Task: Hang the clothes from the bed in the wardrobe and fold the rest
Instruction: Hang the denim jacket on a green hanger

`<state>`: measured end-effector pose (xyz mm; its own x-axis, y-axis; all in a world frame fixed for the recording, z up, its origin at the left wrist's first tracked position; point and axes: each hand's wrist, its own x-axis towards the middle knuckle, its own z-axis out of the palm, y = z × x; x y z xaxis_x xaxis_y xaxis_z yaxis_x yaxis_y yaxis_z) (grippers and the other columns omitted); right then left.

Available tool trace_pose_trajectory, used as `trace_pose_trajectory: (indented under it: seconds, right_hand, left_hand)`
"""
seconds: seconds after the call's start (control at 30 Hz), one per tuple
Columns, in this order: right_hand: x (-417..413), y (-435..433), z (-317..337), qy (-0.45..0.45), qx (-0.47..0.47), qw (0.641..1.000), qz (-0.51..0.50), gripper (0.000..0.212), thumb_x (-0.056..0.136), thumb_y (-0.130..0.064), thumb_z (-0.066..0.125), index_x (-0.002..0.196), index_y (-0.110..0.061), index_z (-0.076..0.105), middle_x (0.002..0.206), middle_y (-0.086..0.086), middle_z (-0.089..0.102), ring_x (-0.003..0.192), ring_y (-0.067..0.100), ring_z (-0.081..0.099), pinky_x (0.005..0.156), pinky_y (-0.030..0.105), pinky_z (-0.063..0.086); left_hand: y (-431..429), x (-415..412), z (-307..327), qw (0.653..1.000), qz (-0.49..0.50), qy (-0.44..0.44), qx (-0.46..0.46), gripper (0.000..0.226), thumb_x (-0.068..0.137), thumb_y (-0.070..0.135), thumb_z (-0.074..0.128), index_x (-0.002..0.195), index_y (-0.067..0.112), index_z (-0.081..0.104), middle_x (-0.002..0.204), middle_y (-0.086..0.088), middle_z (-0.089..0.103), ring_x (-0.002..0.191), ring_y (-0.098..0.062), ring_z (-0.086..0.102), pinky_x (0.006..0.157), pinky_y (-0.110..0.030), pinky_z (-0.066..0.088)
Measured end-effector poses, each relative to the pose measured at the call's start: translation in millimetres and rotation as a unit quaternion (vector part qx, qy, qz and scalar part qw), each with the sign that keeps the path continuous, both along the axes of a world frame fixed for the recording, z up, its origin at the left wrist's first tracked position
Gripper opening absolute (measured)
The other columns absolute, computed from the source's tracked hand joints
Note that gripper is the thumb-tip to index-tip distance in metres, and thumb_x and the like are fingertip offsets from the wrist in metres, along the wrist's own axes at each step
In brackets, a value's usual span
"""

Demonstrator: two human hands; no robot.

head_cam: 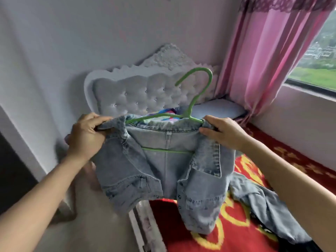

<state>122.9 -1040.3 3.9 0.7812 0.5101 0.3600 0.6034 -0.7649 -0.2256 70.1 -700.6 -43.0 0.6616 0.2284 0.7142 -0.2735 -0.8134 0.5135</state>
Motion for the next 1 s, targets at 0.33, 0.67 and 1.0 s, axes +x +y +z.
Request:
trace_pose_trajectory:
  seconds: [0.33,0.67,1.0]
  right_hand:
    - [0,181,15,0.066,0.093,0.969,0.22,0.028,0.088,-0.023,0.063,0.073,-0.005,0.047,0.054,0.002,0.038,0.05,0.008,0.031,0.05,0.023,0.03]
    - [-29,386,21,0.111,0.167,0.932,0.301,0.043,0.088,-0.021,0.062,0.059,-0.02,0.031,0.052,-0.01,0.027,0.049,0.005,0.028,0.049,0.02,0.024]
    - [-42,547,-3,0.071,0.255,0.95,0.165,0.035,0.086,-0.026,0.064,0.059,-0.011,0.047,0.047,-0.002,0.039,0.059,0.024,0.04,0.057,0.035,0.031]
  left_hand:
    - [128,-115,14,0.962,0.267,-0.057,0.017,0.034,0.067,-0.005,0.056,0.096,-0.002,0.072,0.088,-0.021,0.065,0.088,-0.042,0.057,0.079,-0.05,0.045]
    - [294,-174,13,0.925,0.373,-0.051,-0.055,0.03,0.072,-0.01,0.067,0.097,0.004,0.073,0.089,-0.017,0.064,0.091,-0.038,0.055,0.081,-0.042,0.043]
    - [468,-225,-16,0.886,0.392,0.238,-0.061,0.068,0.081,0.038,0.069,0.14,0.013,0.043,0.125,-0.018,0.054,0.12,-0.035,0.043,0.097,-0.04,0.033]
